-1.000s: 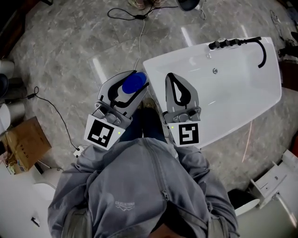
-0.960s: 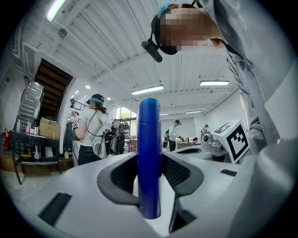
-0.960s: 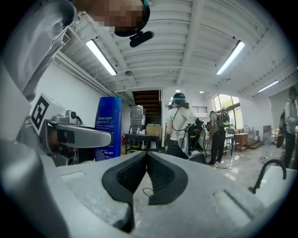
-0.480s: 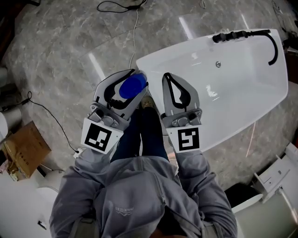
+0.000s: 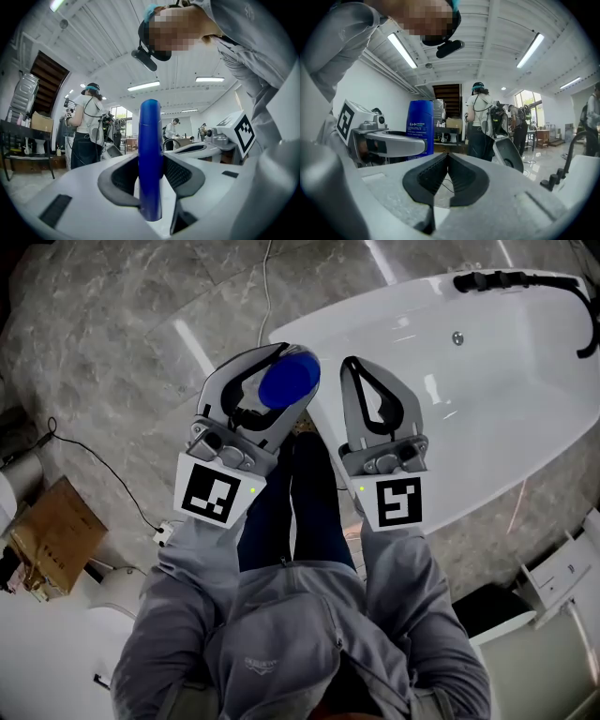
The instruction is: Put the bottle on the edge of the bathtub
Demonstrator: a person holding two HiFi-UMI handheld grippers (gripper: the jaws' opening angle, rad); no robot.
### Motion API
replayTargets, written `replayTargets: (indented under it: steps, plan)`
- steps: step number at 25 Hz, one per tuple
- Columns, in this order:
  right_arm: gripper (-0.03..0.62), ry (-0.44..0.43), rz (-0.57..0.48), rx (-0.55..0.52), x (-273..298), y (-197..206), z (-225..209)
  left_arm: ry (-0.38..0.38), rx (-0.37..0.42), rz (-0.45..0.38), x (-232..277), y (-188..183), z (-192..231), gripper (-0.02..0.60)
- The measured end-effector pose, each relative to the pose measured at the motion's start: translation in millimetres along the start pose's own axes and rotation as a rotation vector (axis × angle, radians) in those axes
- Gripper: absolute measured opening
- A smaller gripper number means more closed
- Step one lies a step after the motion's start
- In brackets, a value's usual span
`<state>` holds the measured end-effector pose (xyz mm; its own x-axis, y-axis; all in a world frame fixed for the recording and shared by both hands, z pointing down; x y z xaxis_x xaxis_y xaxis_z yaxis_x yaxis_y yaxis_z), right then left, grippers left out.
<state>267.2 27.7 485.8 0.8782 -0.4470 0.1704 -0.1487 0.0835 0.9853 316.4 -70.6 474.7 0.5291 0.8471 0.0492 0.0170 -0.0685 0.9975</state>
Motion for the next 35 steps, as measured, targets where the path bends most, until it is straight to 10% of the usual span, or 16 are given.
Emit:
replayTargets:
  steps: [35]
  plan:
    - [0.005, 0.031, 0.109, 0.104, 36.1, 136.3, -51.0, 0.095, 0.001, 0.085, 85.8, 158.9, -6.4, 0.158]
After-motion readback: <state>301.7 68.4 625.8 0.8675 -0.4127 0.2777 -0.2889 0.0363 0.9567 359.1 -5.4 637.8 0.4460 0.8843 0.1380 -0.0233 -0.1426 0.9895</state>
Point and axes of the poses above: the fingertips, and each gripper's own axes: x forward along the fingers, z to its left, y out of its underside, the point moved 5 cm from there along -x, backward along the fingers, and after that the axes turned 13 degrees about -y, right-handed, at the moved point
